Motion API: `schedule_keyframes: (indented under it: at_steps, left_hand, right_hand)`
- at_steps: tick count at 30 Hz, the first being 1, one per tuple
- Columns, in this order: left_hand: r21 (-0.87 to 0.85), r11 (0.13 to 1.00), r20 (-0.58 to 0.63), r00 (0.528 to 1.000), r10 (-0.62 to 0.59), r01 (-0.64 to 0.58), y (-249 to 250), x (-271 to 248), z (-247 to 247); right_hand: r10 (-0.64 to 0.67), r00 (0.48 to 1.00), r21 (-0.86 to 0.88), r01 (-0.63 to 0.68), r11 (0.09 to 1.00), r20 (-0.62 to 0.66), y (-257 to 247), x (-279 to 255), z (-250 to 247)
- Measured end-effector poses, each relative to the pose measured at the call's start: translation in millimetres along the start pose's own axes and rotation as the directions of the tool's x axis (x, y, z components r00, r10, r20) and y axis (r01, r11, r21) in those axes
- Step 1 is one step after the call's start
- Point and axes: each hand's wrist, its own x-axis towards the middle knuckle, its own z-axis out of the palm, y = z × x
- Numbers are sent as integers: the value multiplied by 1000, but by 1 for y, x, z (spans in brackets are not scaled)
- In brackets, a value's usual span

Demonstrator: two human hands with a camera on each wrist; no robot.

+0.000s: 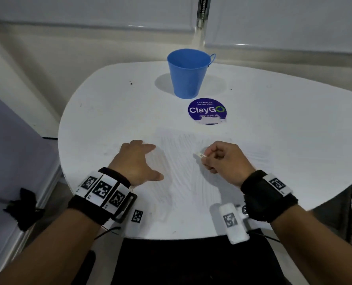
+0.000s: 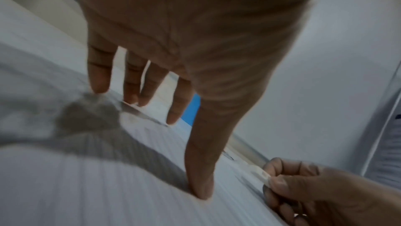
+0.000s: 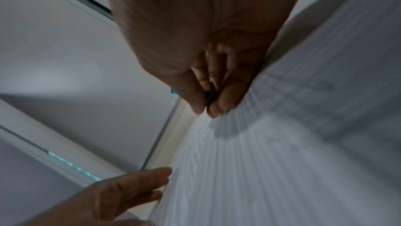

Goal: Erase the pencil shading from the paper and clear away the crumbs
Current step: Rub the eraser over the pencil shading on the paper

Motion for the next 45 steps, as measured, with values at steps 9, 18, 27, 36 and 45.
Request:
schedule_keyframes:
  at_steps: [9,18,27,36,45]
  left_hand:
    - [12,990,85,986,140,-142,45,-30,33]
    - [55,977,155,969,195,-205,37,-18,37]
    - [69,980,201,965,168,-185,12,-2,14]
    - [292,871,299,903,309,-394,50,-28,40]
    - [192,939,263,937,232,-286,32,-19,28]
  right_hand:
    - [-84,996,-56,85,995,16,11,-14,-6]
    - [-24,1000,49,25,999,-17,9,-17,-9]
    - [-49,999,66,49,997,-4,19,-35,-6]
    - [-93,995,30,93,995,-21,3,-33,-3]
    - [-66,996,-194,75,978,53,-4,-3,23]
